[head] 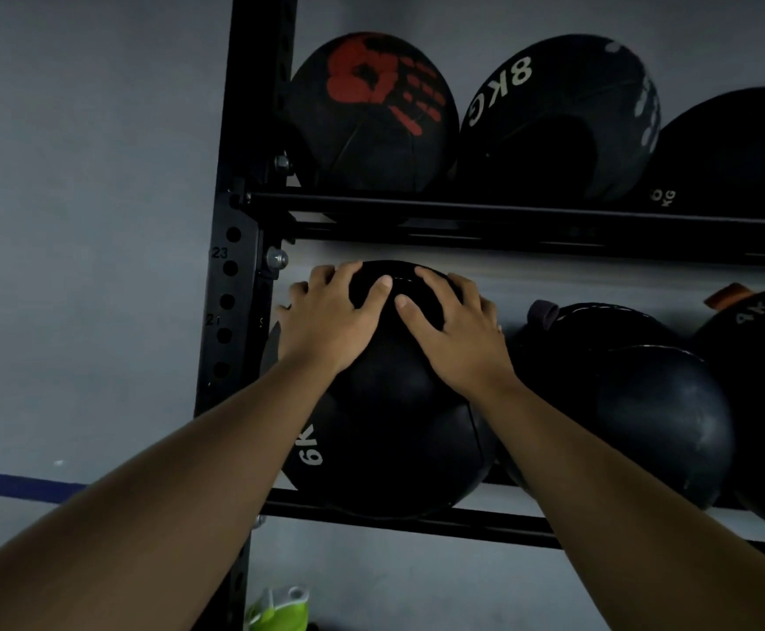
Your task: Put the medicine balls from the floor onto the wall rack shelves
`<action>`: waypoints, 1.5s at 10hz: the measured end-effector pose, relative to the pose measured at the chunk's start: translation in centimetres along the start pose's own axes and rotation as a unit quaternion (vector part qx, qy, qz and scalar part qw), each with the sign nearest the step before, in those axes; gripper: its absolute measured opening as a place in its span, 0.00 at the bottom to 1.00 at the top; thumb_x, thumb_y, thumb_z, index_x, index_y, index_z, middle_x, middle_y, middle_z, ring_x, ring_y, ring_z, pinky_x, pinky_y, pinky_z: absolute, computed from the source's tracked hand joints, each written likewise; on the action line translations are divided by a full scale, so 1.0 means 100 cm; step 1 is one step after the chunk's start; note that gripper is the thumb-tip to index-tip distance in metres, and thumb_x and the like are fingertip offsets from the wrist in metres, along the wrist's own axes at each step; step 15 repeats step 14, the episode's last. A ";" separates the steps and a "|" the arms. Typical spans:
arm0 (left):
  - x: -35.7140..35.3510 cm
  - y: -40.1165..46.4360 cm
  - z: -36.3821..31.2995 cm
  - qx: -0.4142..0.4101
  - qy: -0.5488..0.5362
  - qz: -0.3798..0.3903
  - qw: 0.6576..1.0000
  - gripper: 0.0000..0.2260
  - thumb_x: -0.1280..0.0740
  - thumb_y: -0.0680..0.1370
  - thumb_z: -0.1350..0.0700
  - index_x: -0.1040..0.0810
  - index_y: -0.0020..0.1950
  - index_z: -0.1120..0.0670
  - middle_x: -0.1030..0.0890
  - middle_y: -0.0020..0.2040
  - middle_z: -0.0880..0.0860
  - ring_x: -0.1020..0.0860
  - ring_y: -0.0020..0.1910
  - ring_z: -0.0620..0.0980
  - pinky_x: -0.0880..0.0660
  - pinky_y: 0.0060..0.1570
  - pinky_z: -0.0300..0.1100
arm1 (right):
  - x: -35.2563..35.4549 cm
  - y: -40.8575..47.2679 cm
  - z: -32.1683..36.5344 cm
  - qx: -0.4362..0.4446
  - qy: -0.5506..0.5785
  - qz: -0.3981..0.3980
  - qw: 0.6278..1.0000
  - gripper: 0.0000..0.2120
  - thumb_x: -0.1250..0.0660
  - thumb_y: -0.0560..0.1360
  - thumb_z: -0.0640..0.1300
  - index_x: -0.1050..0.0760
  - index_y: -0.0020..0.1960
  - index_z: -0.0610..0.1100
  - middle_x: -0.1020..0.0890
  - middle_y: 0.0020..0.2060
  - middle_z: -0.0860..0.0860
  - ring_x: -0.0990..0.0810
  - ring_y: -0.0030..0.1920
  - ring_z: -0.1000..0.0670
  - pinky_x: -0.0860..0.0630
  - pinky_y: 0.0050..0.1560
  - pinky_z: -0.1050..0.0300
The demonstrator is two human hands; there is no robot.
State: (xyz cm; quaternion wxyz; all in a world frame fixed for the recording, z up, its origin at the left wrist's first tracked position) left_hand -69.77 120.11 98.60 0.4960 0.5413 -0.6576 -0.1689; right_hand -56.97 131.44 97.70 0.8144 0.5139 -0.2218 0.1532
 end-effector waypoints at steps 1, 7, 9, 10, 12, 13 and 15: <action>0.001 -0.002 0.000 0.001 0.009 0.002 1.000 0.32 0.48 0.85 0.30 0.34 0.86 0.43 0.33 0.87 0.52 0.35 0.84 0.64 0.39 0.79 0.65 | 0.002 -0.001 0.000 0.003 0.008 0.009 1.000 0.32 0.44 0.81 0.72 0.40 0.84 0.66 0.39 0.86 0.53 0.44 0.86 0.40 0.43 0.83 0.30; 0.010 -0.008 -0.012 -0.083 0.108 0.028 0.990 0.29 0.48 0.88 0.38 0.34 0.87 0.48 0.32 0.86 0.54 0.34 0.84 0.63 0.38 0.80 0.65 | 0.019 -0.001 -0.004 0.010 -0.011 0.119 0.993 0.37 0.47 0.82 0.73 0.51 0.87 0.66 0.52 0.90 0.52 0.56 0.90 0.40 0.51 0.85 0.28; 0.025 -0.023 -0.048 -0.156 0.172 0.094 0.968 0.27 0.40 0.87 0.42 0.32 0.85 0.49 0.30 0.83 0.52 0.32 0.82 0.59 0.35 0.80 0.59 | 0.064 -0.012 -0.017 0.062 -0.045 0.139 0.987 0.31 0.38 0.84 0.63 0.35 0.85 0.56 0.31 0.82 0.47 0.31 0.81 0.42 0.30 0.78 0.44; 0.028 -0.035 -0.066 -0.213 0.233 0.122 0.941 0.24 0.37 0.86 0.44 0.28 0.82 0.49 0.28 0.81 0.51 0.30 0.80 0.57 0.33 0.78 0.56 | 0.086 -0.019 -0.031 0.078 -0.044 0.128 0.988 0.23 0.34 0.84 0.56 0.25 0.77 0.51 0.21 0.72 0.46 0.22 0.72 0.44 0.24 0.71 0.48; 0.017 -0.079 -0.132 -0.221 0.292 0.212 0.906 0.14 0.36 0.85 0.47 0.16 0.67 0.48 0.17 0.67 0.50 0.21 0.69 0.55 0.23 0.65 0.52 | 0.153 -0.053 -0.076 0.063 -0.027 0.105 0.992 0.12 0.33 0.82 0.50 0.16 0.60 0.47 0.13 0.56 0.47 0.15 0.57 0.44 0.18 0.61 0.46; 0.016 -0.121 -0.173 -0.221 0.293 0.267 0.891 0.13 0.36 0.83 0.50 0.15 0.62 0.50 0.14 0.63 0.51 0.17 0.63 0.56 0.20 0.63 0.56 | 0.195 -0.090 -0.098 0.055 -0.047 0.122 0.990 0.09 0.32 0.82 0.50 0.15 0.57 0.48 0.13 0.52 0.49 0.15 0.54 0.45 0.17 0.60 0.45; 0.028 -0.142 -0.202 -0.225 0.289 0.256 0.895 0.12 0.36 0.83 0.50 0.15 0.59 0.50 0.14 0.61 0.52 0.17 0.61 0.57 0.19 0.62 0.56 | 0.232 -0.121 -0.103 0.034 -0.067 0.122 0.990 0.07 0.32 0.83 0.50 0.16 0.55 0.50 0.14 0.50 0.50 0.14 0.54 0.46 0.17 0.60 0.47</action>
Point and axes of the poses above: each hand's wrist, its own y-axis towards the middle knuckle, its own x-axis out of the back of the hand, z = x × y, the point moved 1 cm from there along y, towards the middle knuckle
